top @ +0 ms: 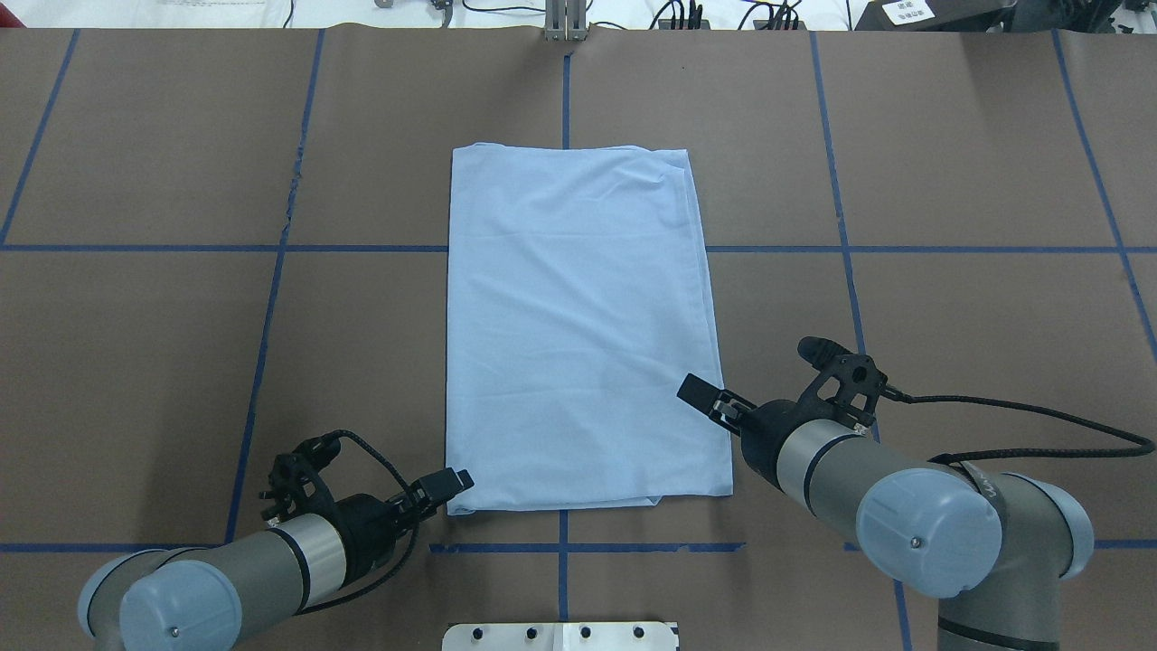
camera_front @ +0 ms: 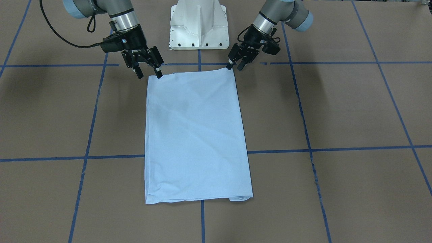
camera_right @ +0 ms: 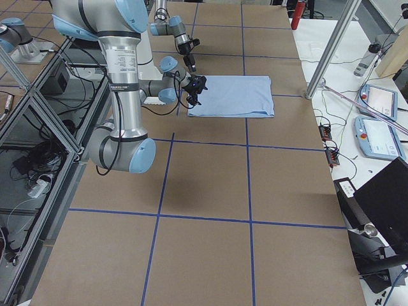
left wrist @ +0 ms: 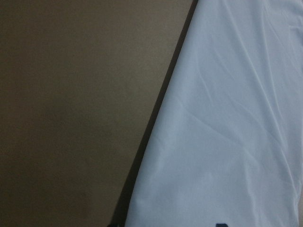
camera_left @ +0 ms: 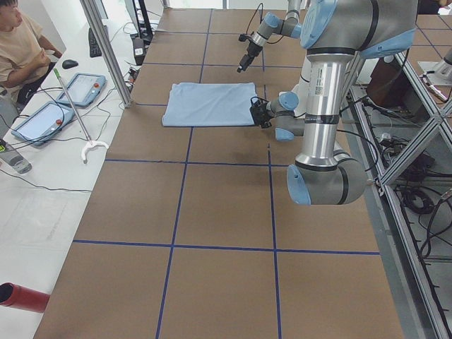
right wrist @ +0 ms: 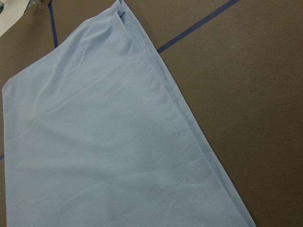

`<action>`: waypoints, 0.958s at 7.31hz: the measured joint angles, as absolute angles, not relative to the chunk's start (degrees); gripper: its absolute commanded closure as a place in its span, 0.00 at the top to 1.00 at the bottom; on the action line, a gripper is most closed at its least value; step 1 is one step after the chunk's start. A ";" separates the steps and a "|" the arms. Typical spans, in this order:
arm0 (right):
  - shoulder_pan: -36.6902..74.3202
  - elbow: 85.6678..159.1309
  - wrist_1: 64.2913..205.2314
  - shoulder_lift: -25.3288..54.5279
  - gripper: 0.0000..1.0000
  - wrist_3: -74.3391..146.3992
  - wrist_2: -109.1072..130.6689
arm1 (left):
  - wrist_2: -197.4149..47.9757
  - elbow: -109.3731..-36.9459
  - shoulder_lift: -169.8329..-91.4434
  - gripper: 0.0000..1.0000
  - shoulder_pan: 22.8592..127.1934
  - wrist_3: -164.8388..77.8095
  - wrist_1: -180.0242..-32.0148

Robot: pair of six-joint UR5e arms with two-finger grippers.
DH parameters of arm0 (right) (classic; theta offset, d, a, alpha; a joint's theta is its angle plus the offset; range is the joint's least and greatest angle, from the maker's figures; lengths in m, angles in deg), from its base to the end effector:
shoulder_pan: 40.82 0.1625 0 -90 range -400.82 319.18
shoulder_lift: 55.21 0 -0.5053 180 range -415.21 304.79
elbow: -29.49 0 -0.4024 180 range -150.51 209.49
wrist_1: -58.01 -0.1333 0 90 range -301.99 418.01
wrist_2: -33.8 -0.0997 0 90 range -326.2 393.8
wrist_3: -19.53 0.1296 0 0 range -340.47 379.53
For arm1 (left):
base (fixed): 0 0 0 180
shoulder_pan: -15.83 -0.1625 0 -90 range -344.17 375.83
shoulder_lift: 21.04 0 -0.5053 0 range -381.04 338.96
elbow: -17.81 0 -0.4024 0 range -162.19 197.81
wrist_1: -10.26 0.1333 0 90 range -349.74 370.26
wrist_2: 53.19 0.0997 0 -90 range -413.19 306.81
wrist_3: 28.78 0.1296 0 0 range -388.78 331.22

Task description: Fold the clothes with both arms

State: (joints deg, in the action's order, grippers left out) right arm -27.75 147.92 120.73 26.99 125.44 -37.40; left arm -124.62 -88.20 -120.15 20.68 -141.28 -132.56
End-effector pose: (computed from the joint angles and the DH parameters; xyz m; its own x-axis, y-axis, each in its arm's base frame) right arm -0.4937 -0.2943 0.3908 0.2821 0.3319 0.9001 -0.5952 0.7964 -0.1071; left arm 0.5685 -0.2234 0.4188 0.0429 -0.3677 -0.9290 0.4404 0.8416 -0.3128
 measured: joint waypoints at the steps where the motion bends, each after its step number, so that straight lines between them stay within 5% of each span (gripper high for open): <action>1: -27.76 147.85 120.73 26.97 1.00 125.44 -37.37 | -123.96 -87.45 -120.64 0.75 20.02 -141.38 -132.56; 7: -27.88 147.45 120.76 26.85 1.00 125.44 -36.69 | -123.56 -85.52 -122.70 0.72 18.76 -141.29 -132.57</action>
